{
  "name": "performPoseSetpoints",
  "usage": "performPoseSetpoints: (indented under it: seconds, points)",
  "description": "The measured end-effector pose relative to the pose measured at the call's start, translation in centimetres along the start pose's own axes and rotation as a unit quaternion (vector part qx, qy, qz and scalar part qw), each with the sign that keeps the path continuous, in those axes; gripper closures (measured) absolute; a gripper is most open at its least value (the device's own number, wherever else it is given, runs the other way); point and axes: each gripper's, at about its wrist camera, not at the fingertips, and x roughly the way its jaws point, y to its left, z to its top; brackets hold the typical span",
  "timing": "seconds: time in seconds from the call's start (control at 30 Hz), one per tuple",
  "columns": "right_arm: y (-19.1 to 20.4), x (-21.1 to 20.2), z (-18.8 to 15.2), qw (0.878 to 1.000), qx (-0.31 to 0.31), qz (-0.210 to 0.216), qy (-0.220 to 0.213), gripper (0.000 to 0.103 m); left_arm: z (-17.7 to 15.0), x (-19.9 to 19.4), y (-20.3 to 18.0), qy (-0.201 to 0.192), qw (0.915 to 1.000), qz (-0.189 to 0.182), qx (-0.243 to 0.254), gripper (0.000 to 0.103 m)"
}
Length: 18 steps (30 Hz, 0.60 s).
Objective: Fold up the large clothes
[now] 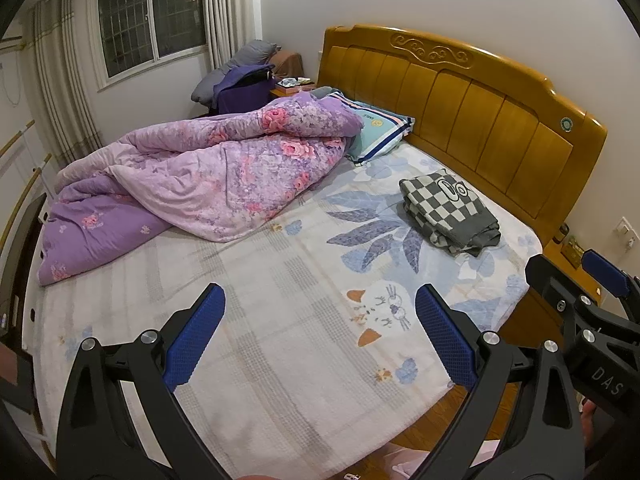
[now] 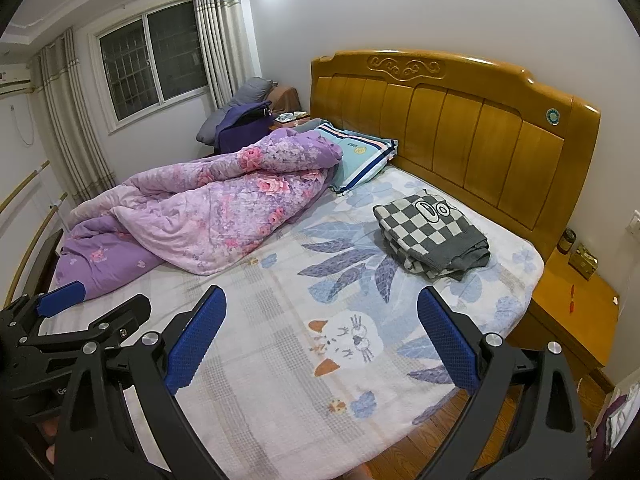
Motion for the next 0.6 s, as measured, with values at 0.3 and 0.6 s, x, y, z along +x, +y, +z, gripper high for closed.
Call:
performPoseSetpoints:
  seconds: [0.3,0.6]
  points:
    - [0.0,-0.07,-0.05,1.0,0.001,-0.001,0.0,0.01,-0.02,0.03,0.0,0.001,1.0,0.0,0.0,0.007]
    - [-0.01,-0.03,-0.06,1.0,0.002,-0.001,0.001,0.01,-0.03,0.0,-0.14,0.001,1.0,0.002,0.0,0.007]
